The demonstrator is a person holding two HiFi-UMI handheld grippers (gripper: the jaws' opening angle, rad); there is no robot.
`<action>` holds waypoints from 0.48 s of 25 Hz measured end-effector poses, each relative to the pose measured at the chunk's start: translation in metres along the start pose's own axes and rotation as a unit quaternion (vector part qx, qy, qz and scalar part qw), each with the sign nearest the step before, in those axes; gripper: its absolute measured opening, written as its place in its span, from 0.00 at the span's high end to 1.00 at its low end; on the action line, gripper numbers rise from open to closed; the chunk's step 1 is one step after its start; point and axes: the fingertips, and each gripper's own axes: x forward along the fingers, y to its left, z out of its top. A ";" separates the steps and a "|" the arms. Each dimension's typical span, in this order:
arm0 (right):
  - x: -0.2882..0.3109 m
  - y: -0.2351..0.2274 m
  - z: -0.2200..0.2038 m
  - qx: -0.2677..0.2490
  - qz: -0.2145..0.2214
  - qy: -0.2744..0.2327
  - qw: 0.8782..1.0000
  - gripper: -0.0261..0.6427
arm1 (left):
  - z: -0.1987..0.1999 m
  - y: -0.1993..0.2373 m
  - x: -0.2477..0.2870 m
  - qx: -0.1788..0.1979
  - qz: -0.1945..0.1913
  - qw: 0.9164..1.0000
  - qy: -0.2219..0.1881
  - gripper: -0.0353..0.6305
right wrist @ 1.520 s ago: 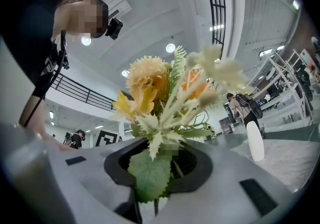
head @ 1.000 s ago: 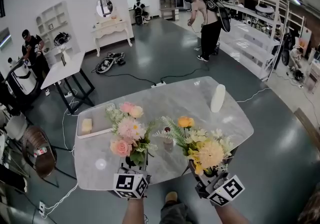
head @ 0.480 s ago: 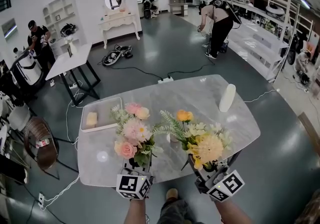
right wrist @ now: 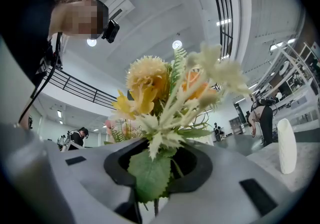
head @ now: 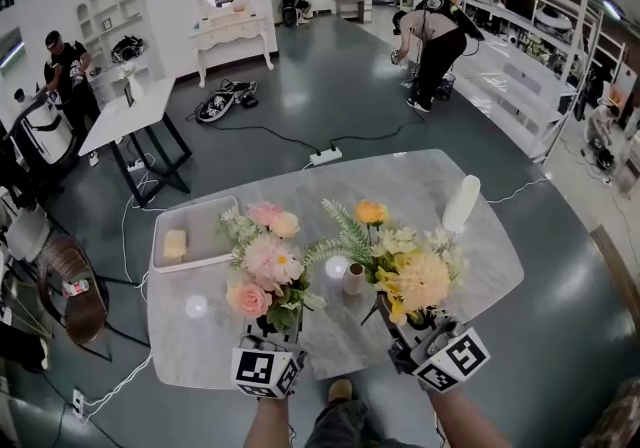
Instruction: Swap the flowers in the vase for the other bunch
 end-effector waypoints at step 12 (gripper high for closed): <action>0.032 -0.025 -0.008 -0.019 -0.032 0.000 0.999 0.79 | -0.005 0.012 0.045 -0.010 -0.052 0.999 0.003 0.83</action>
